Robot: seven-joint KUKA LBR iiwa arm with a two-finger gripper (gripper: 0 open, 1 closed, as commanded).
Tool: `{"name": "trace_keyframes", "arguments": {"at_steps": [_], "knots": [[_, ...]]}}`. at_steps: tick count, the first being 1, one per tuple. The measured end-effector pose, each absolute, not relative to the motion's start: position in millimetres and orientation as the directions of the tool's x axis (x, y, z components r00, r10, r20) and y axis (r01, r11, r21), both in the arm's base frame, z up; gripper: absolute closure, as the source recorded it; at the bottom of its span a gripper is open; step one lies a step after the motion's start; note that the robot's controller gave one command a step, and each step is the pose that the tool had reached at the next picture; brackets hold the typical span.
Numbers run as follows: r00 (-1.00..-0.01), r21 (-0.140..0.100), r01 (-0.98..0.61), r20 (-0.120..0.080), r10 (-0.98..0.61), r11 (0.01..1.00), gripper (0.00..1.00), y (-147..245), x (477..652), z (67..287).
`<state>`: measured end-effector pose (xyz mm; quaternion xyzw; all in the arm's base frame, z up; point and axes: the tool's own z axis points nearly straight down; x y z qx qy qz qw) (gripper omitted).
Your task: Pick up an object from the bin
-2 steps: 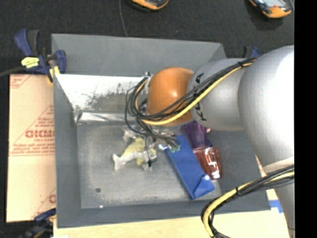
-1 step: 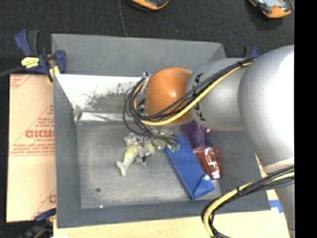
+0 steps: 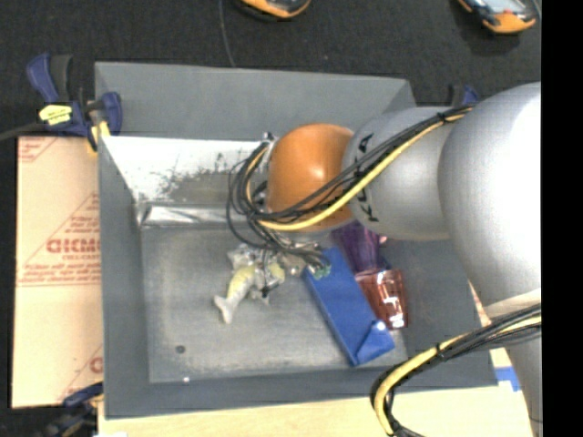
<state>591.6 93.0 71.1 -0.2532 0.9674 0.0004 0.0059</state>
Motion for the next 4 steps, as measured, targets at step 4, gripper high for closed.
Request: {"name": "trace_keyframes", "arguments": {"at_steps": [4], "knots": [[-0.877, -0.002, -0.481, -0.011, -0.481, 0.877, 1.0, 92, 591.1, 205]]}}
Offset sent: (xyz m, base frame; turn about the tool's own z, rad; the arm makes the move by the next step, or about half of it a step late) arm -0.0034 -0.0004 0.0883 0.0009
